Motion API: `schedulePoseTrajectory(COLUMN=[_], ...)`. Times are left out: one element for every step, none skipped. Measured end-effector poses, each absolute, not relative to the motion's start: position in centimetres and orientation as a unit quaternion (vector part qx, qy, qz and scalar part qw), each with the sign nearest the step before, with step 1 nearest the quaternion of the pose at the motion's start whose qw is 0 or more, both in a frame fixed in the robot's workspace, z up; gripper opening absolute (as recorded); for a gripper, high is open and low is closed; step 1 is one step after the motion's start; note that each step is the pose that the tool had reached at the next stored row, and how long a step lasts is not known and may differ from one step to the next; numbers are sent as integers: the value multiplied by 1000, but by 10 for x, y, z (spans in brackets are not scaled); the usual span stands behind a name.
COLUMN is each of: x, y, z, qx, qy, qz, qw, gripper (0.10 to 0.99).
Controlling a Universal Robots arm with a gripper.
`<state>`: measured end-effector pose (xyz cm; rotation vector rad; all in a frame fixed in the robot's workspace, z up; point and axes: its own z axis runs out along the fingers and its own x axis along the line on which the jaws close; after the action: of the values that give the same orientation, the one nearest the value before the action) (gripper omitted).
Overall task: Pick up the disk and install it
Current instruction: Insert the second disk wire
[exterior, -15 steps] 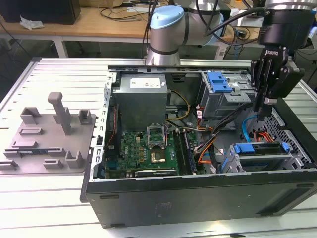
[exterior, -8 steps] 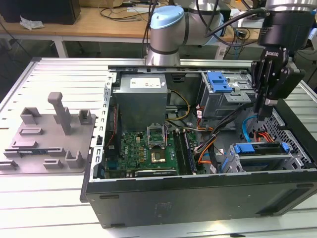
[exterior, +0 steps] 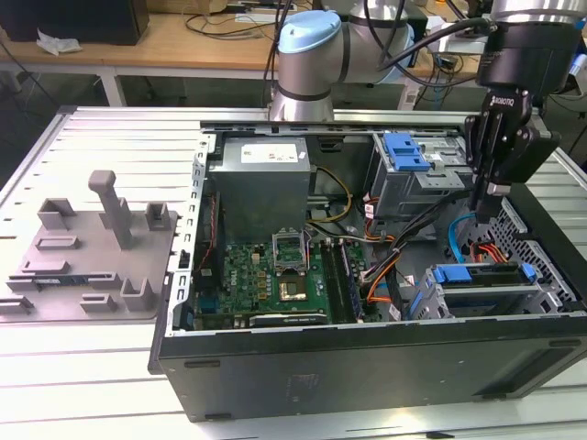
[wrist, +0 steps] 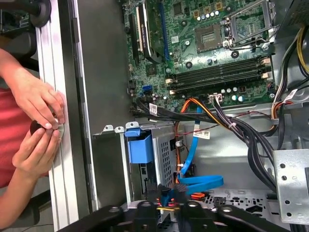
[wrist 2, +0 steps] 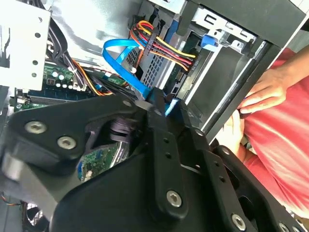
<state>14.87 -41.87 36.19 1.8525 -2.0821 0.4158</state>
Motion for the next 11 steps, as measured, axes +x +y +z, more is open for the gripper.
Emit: schedulePoseTrajectory(x=[149,149,149,149,149,148,147,147,147,147,147], y=[-419,-419,-419,-419,-419,-419,-423,-426,-429,-431,-432], z=[362,362,362,362,362,362,362,362,362,362,362], qx=[649,649,649,649,649,649,649,649,650,651,652], qy=[-729,-729,-729,-729,-729,-729,-730,-730,-731,-732,-733], qz=[146,146,146,146,146,145,144,142,139,135,132], qw=[161,161,161,161,161,161,160,156,153,147,142], gripper=[224,224,161,161,161,161,161,161,161,161,161])
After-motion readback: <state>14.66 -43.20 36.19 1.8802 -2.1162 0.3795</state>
